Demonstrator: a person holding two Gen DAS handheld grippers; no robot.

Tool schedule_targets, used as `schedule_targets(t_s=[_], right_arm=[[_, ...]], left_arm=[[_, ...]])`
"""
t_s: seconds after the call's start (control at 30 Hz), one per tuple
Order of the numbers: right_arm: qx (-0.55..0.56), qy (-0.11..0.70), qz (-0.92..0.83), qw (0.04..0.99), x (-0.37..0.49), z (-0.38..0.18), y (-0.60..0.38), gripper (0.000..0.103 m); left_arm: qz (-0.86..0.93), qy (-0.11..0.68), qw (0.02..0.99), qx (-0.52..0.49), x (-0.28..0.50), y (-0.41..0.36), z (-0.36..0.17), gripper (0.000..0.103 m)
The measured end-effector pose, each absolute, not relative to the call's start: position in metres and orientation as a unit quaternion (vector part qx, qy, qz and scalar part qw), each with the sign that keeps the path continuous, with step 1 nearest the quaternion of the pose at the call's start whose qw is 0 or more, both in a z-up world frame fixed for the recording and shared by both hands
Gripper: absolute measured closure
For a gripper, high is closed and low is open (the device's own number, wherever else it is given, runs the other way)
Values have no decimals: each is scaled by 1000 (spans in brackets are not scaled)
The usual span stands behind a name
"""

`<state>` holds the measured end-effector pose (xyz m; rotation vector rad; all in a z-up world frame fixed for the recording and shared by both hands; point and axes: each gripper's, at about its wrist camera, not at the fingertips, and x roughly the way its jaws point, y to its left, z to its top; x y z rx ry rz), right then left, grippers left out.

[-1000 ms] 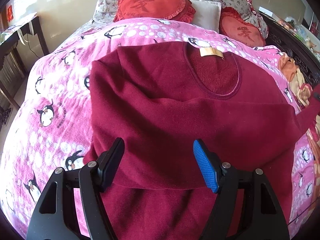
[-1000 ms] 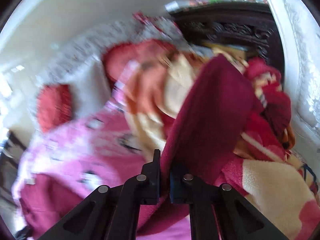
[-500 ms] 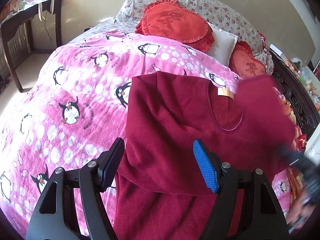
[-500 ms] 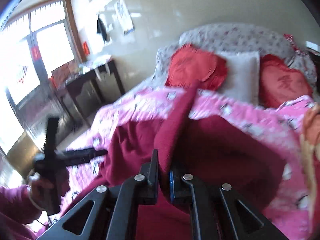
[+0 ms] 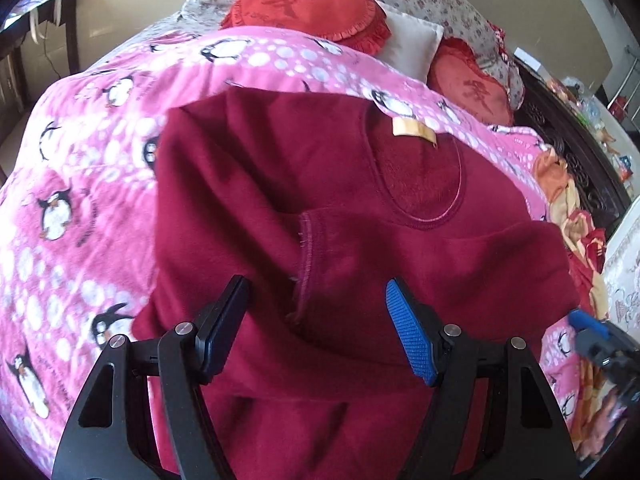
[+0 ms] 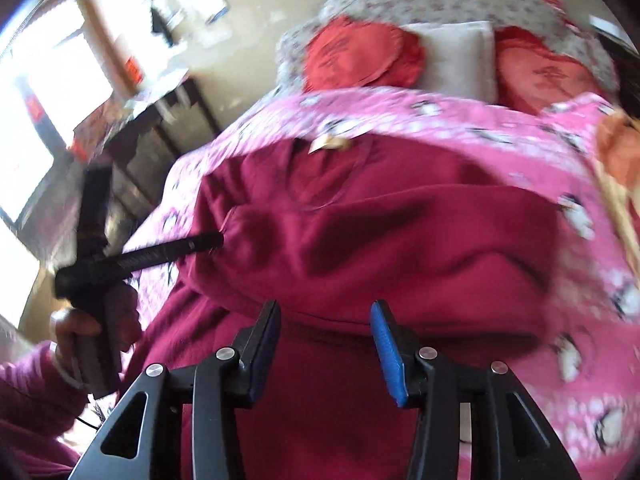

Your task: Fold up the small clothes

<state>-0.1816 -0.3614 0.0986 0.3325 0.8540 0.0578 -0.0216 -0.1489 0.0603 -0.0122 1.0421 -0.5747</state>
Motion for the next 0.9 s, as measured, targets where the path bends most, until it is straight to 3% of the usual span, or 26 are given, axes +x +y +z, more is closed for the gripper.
schedule_targets(t_s=[0.03,0.07,0.1,0.17,0.4,0.63,0.67,0.7,0.77,0.9], right_arm=[[170,405,15,898,-190,101,-372,58],[177,400,4,899,-200,103,-382,58],[187,394,-7,900,-209,106,-387,57],[205,385,-27,899,-224,108,-402,57],[189,392,-83,896,-242,114,-433,57],[113,422,-86,896,-223,97,-420,57],[87,422,-88,898,-218,95,-415,63],[68,420,-96,900,-215,93,-412,79],[44,413,-105,904,-211,94,-407,95],[48,405,-99,908,-218,104,-407,95]], left_arm=[[-274,491,827,0,-21,-154,58,38],[-274,491,827,5,-21,-158,57,65],[-272,500,822,13,-20,-163,55,76],[-271,500,822,12,-21,-165,58,89],[-307,430,849,10,-26,-150,121,92],[-267,422,866,-10,-7,-114,132,96],[-259,431,864,-19,-2,-106,128,96],[-252,440,862,-24,0,-102,123,96],[-238,452,859,-19,2,-96,113,96],[-261,478,838,-37,-3,-91,96,96]])
